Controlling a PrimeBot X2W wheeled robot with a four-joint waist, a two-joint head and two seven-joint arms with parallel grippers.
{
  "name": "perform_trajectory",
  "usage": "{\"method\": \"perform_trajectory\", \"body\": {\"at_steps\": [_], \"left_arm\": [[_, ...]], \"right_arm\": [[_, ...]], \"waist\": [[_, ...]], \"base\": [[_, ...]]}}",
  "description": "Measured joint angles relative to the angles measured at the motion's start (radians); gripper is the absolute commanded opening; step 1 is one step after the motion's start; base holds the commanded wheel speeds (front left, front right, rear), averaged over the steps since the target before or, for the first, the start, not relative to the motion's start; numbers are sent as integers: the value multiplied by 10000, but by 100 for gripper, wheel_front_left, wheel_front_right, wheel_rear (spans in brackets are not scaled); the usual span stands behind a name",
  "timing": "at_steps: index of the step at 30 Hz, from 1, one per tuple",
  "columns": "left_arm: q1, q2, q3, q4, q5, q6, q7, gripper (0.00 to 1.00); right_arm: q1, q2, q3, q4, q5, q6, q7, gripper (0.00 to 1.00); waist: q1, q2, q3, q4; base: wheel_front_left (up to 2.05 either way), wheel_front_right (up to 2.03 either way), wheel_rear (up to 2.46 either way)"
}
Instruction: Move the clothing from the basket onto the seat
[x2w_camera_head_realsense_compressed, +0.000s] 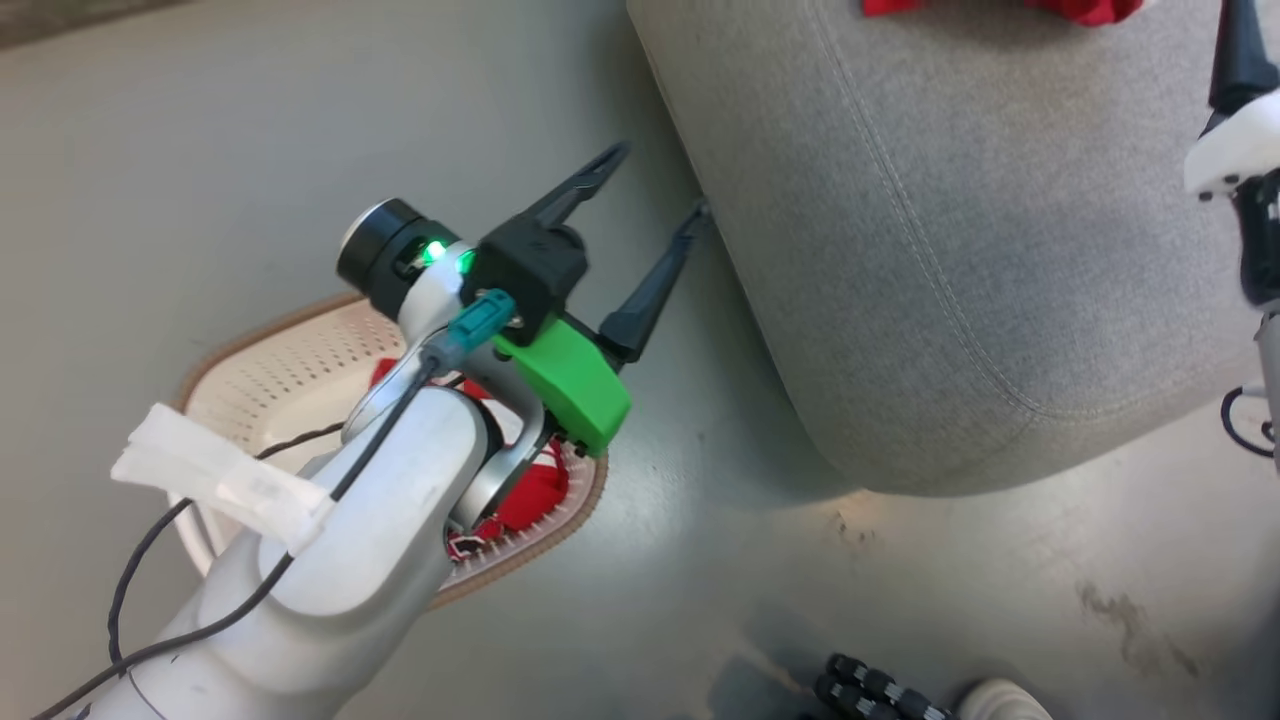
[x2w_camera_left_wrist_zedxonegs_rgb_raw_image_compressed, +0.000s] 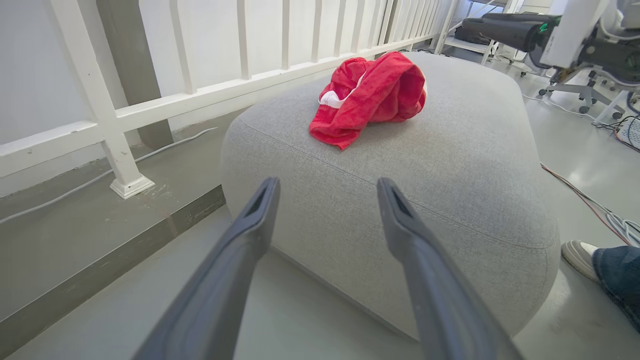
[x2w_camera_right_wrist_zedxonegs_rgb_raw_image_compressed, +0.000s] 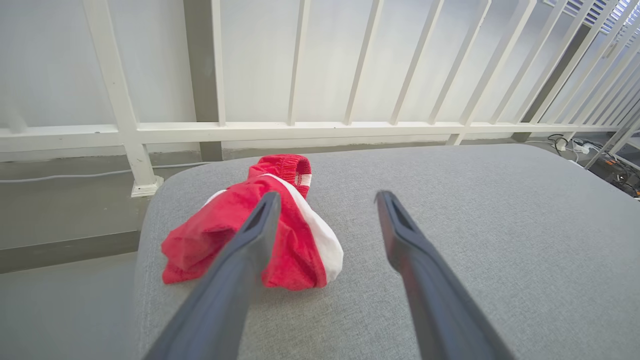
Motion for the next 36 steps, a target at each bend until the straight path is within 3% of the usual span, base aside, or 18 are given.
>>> {"method": "perform_trajectory", "body": {"at_steps": [17, 36], "left_arm": [[1566, 63, 1306, 986, -834, 840, -1457, 100], [4564, 642, 3202, 1175, -1615, 1333, -1868, 100]], "right_arm": [[1404, 485, 330, -1475, -155, 176, 0, 100], [4498, 1941, 245, -2596, 192, -71, -13, 100]], "waist": [[0, 0, -1674, 1643], [-1, 0, -3972, 3537]], "base": [[0, 0, 0], [0, 0, 0]]}}
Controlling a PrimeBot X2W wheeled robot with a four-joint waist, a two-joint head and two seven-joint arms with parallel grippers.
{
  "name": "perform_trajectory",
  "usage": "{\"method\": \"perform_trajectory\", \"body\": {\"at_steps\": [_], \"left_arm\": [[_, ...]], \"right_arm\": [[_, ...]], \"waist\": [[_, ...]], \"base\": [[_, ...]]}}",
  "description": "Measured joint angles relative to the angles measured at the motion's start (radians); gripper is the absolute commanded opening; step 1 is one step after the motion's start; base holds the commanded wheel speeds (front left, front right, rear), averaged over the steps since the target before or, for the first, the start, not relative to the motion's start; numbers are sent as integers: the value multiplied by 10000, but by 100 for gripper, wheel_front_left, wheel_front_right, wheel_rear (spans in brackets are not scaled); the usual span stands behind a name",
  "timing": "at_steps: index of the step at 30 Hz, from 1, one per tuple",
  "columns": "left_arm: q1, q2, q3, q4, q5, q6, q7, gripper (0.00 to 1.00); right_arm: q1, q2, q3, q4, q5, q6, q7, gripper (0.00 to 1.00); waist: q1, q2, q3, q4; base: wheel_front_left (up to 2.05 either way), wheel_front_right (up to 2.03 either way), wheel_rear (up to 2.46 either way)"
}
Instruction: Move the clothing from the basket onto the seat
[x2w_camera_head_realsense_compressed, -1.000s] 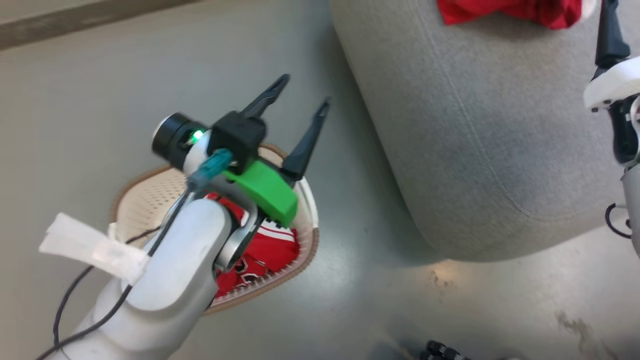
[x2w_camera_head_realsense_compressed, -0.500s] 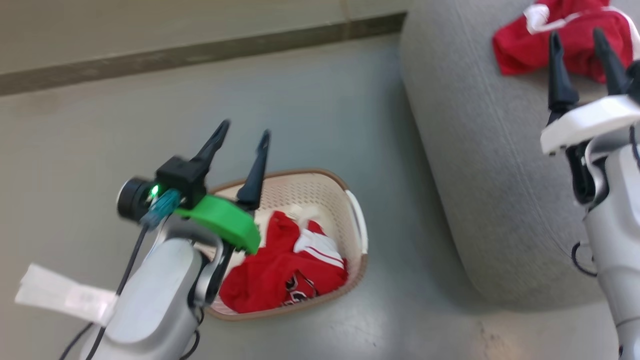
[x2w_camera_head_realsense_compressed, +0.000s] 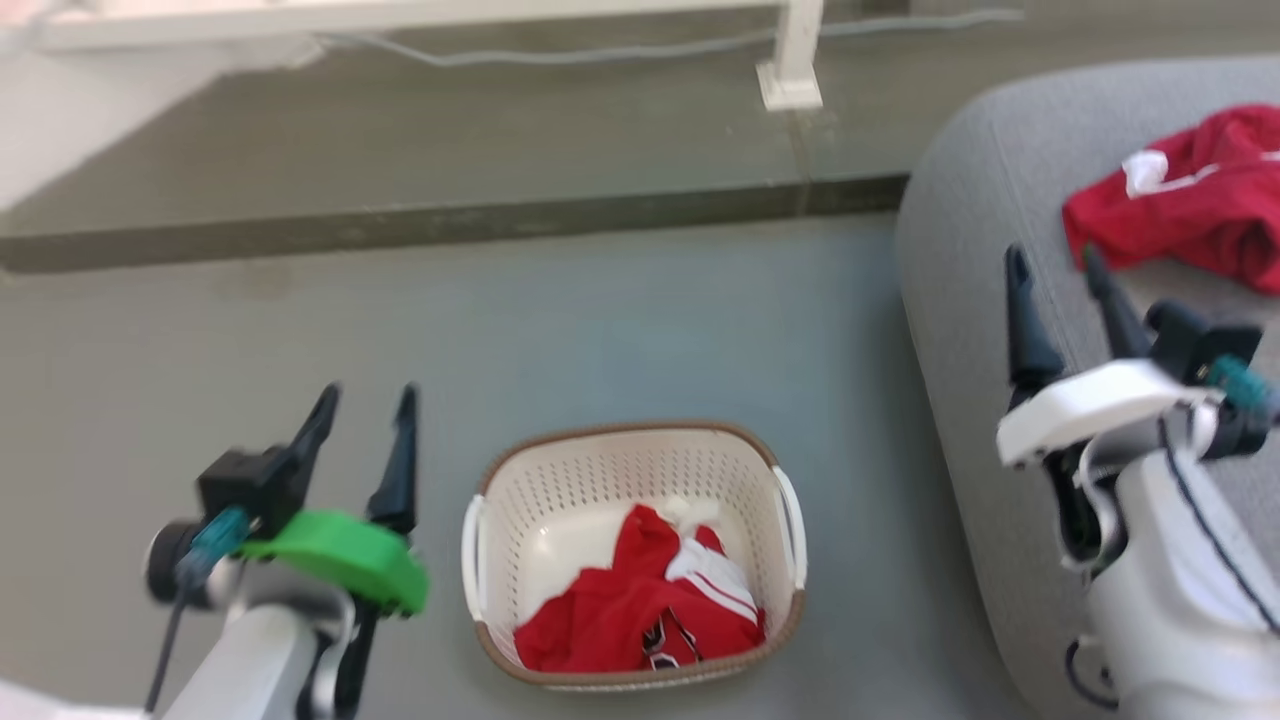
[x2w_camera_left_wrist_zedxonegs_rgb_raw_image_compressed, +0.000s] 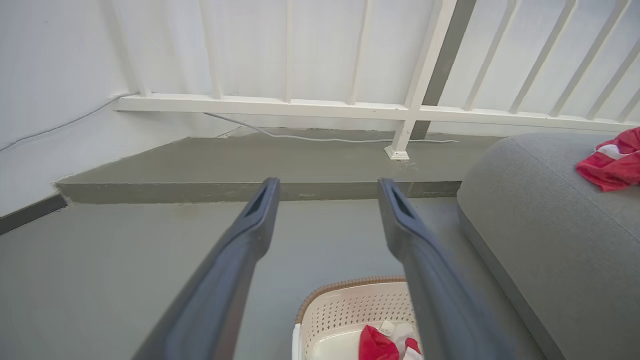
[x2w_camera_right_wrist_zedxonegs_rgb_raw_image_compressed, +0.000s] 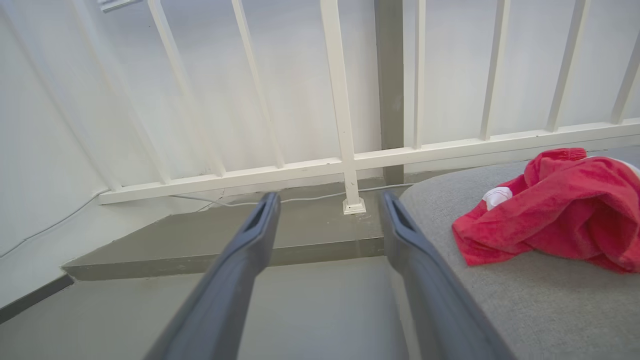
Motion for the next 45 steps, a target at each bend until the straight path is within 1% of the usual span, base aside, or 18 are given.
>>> {"method": "perform_trajectory", "body": {"at_steps": [5, 6, 12, 19, 22, 24, 27, 31, 45], "left_arm": [[829, 257, 654, -161, -69, 90, -50, 100], [961, 311, 756, -219, -67, 92, -50, 100], [1702, 418, 1290, -706, -38, 134, -52, 100], [2319, 407, 1779, -1168, 111, 161, -52, 100], [2532, 395, 2065, -1415, 159, 163, -54, 100], [2678, 362, 2138, -1471, 222, 163, -69, 100], [2892, 324, 2280, -1691, 510, 163, -79, 100], [3092, 278, 2318, -1791, 573, 163, -79, 100], [3424, 107, 2428, -2278, 752, 163, -79, 100]], "right_arm": [[739, 242, 121, -372, 23, -52, 0, 100], [874, 259, 142, -460, 23, -130, 0, 100], [1726, 290, 171, -945, 23, -345, 0, 100], [2503, 349, 222, -1438, 23, -558, 0, 100], [2655, 416, 297, -1659, 23, -564, 0, 100], [2801, 445, 293, -1845, 23, -654, 0, 100], [3073, 451, 291, -2092, 23, -665, 0, 100], [3200, 454, 295, -2349, 23, -813, 4, 100], [3580, 464, 330, -3085, 21, -926, 161, 100]], "waist": [[0, 0, -573, 271], [0, 0, -668, 312], [0, 0, -1055, 478], [0, 0, -1162, 414], [1, 0, -1186, 327], [0, 0, -1201, 278], [1, 0, -1217, 216], [1, 0, -1233, 168], [0, 0, -1202, 124]], "base": [[0, 0, 0], [0, 0, 0], [0, 0, 0], [0, 0, 0], [0, 0, 0], [0, 0, 0], [0, 0, 0], [0, 0, 0], [0, 0, 0]]}}
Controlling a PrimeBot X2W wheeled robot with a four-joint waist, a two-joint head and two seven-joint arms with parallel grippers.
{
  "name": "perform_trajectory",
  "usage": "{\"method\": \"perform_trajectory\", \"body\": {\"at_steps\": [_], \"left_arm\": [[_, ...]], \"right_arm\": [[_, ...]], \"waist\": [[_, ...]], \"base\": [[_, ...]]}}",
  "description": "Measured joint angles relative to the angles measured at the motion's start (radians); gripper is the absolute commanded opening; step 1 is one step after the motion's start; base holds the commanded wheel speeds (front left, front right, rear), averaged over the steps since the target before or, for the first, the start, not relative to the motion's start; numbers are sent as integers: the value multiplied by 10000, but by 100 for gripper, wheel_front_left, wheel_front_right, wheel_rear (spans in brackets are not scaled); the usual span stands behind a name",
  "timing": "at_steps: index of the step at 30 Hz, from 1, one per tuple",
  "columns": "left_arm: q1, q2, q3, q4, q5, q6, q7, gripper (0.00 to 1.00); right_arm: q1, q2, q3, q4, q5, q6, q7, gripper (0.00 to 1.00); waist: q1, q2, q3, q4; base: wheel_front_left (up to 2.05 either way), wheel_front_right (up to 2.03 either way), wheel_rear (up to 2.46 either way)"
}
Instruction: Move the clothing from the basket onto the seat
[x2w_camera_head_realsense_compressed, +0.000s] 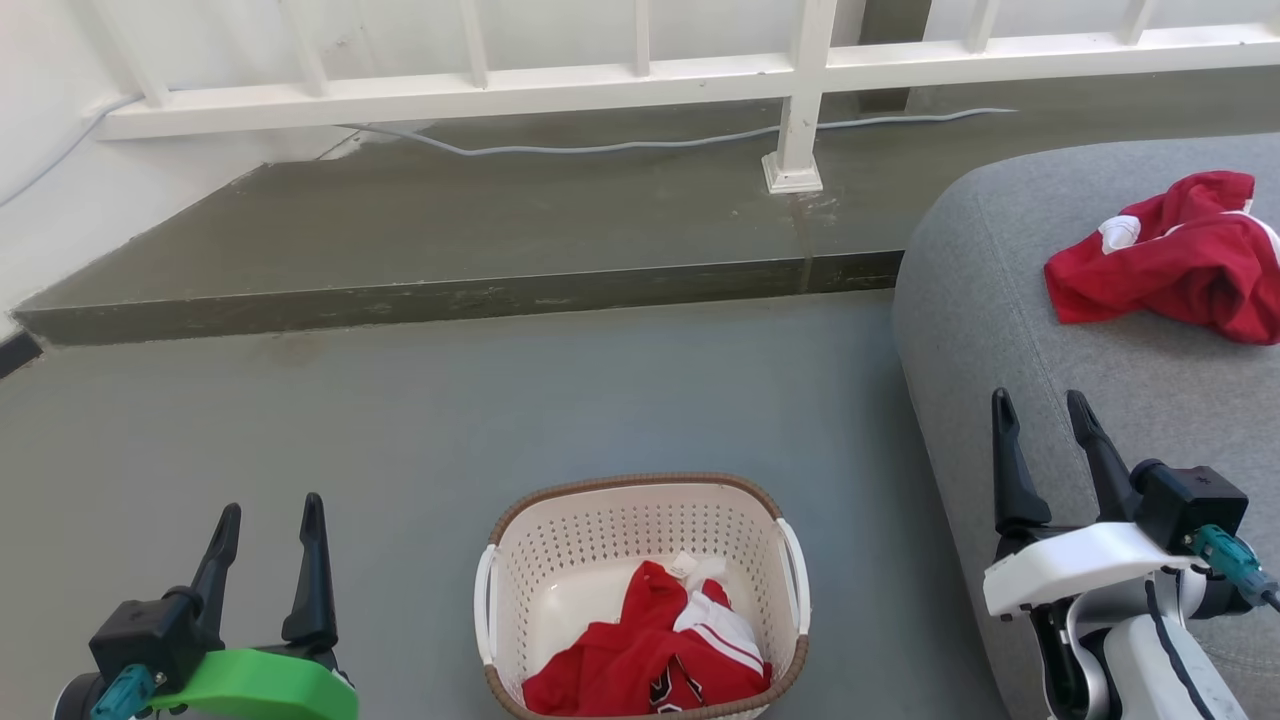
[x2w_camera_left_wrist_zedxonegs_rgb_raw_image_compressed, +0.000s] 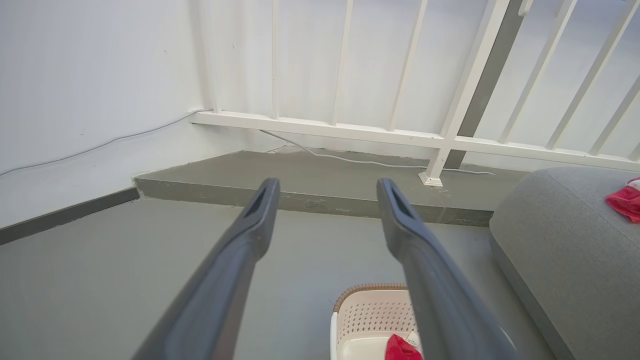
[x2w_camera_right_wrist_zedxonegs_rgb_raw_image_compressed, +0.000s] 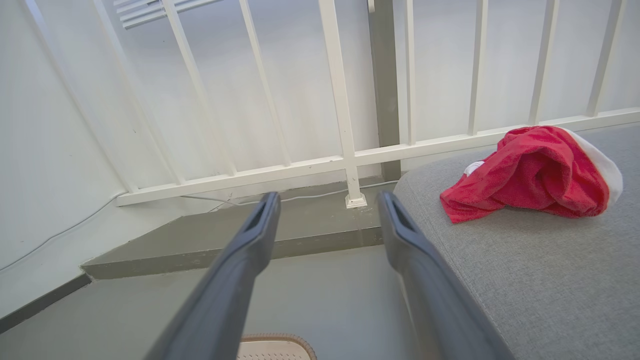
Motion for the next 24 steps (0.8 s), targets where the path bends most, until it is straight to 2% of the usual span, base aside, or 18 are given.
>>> {"method": "perform_trajectory", "body": {"at_steps": [24], "left_arm": [[290, -142, 222, -546, 339, 0, 13, 100]], "right_arm": [[276, -12, -10, -995, -8, -169, 368, 100]], "waist": [[0, 0, 277, -7]], "base": [[0, 0, 0]]}}
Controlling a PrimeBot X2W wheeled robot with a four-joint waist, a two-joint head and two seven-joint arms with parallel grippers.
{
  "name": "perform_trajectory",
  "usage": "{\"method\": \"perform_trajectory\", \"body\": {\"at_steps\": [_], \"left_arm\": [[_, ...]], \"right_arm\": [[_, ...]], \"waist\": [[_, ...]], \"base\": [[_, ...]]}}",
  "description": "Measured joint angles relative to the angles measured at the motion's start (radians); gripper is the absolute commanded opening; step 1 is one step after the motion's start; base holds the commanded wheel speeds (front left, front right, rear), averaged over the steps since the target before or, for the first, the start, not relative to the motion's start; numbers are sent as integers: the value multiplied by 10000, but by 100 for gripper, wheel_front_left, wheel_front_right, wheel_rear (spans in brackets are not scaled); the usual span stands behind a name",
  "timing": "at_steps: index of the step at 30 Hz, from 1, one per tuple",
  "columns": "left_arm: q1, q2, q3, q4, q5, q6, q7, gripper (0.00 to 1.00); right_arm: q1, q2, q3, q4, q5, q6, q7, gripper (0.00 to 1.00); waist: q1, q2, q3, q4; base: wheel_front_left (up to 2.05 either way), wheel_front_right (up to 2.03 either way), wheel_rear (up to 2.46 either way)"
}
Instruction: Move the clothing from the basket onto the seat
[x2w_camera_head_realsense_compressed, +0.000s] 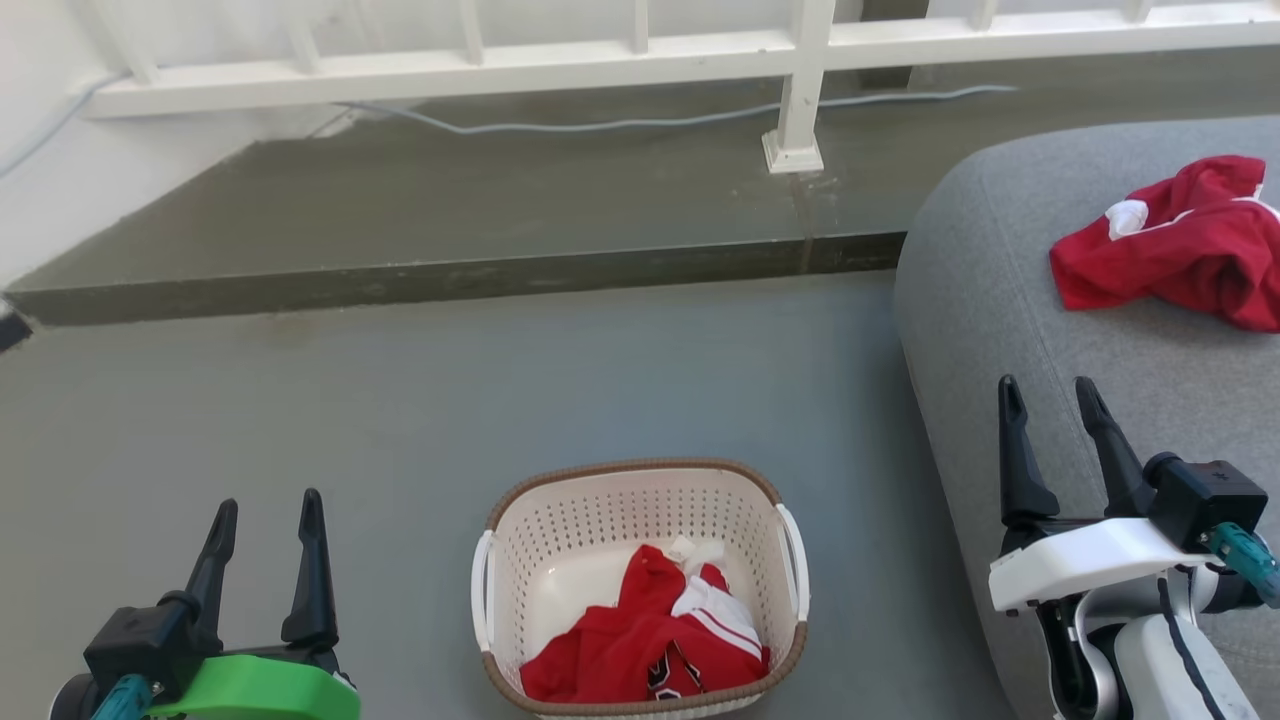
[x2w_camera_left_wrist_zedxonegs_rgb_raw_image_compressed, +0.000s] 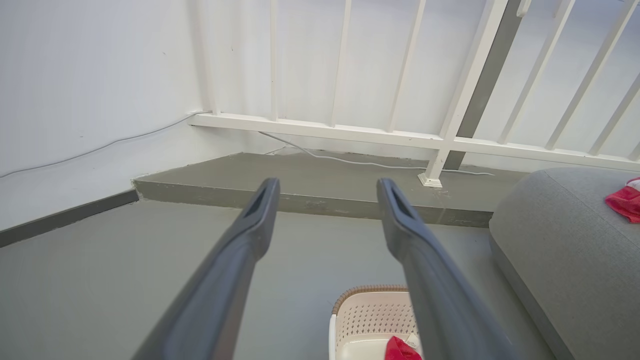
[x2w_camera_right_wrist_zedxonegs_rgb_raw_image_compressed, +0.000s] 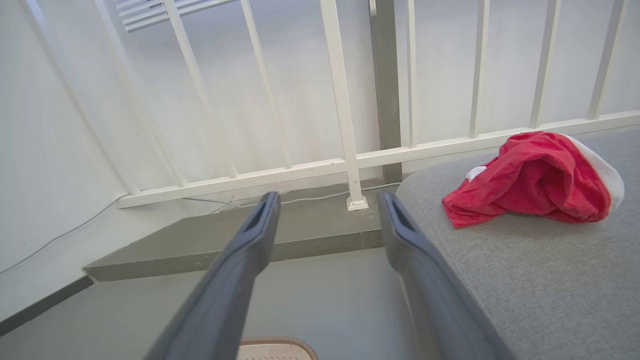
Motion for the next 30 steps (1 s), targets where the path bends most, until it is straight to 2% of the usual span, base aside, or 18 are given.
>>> {"method": "perform_trajectory", "body": {"at_steps": [15, 20, 30], "left_arm": [[-166, 8, -182, -433, 180, 0, 489, 100], [-762, 40, -541, -209, 314, -17, 782, 100], [-2549, 38, -1400, 652, 884, -397, 1524, 100]], "right_arm": [[-259, -105, -320, -807, 0, -98, 81, 100], [-904, -127, -456, -853, 4, -174, 94, 100], [-2426, -451, -874, -1070, 0, -184, 207, 100]], "waist": [[0, 0, 1193, -112], [0, 0, 1825, -157], [1, 1, 3199, -217]], "base": [[0, 0, 0], [0, 0, 0], [0, 0, 0]]}}
